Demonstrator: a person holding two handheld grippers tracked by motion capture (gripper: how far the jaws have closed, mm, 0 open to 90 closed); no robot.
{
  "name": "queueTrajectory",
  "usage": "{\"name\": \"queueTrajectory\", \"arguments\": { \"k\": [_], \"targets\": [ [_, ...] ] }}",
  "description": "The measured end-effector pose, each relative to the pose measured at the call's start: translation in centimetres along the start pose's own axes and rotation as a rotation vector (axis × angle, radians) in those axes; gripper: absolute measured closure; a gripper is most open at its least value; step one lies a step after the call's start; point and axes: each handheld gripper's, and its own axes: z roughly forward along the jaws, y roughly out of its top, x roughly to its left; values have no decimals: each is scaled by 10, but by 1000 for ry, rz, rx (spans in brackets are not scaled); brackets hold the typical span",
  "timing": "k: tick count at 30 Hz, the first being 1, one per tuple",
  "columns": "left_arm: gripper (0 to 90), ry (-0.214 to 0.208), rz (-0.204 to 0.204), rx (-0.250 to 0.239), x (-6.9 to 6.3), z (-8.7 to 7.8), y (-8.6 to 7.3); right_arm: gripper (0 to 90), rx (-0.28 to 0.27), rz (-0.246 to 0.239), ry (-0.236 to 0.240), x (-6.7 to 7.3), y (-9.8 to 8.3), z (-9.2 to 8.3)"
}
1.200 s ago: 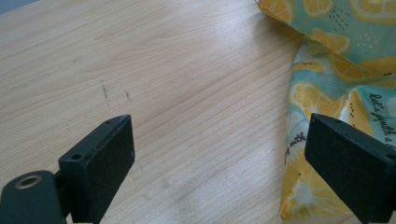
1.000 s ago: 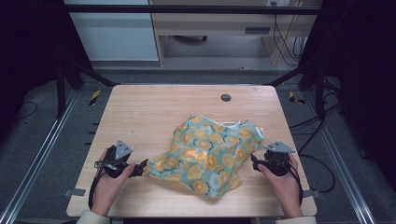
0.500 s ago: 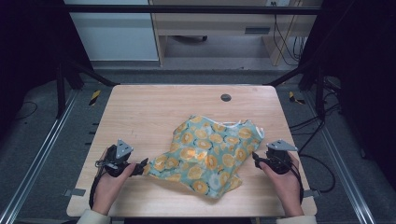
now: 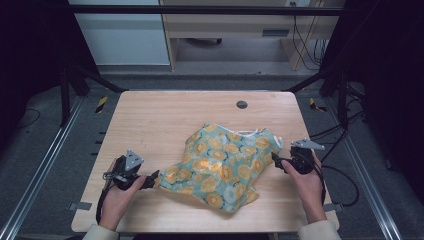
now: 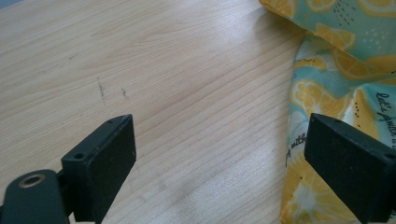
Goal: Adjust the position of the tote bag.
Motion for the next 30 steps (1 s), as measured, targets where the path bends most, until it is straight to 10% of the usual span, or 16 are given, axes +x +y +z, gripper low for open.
{"name": "queueTrajectory", "arguments": {
  "k": [8, 16, 23, 30],
  "targets": [
    [95, -27, 1, -63, -3, -10, 15, 317, 38, 68, 75, -13, 21, 34],
    [96, -118, 16, -60, -5, 7, 74, 823, 50, 27, 193, -5, 19, 41],
    [91, -223, 10, -13, -14, 55, 129, 875, 33, -40, 183, 1, 20, 35],
    [84, -277, -65, 31, -25, 98, 147, 857, 15, -53, 179, 4, 20, 30]
  ]
}}
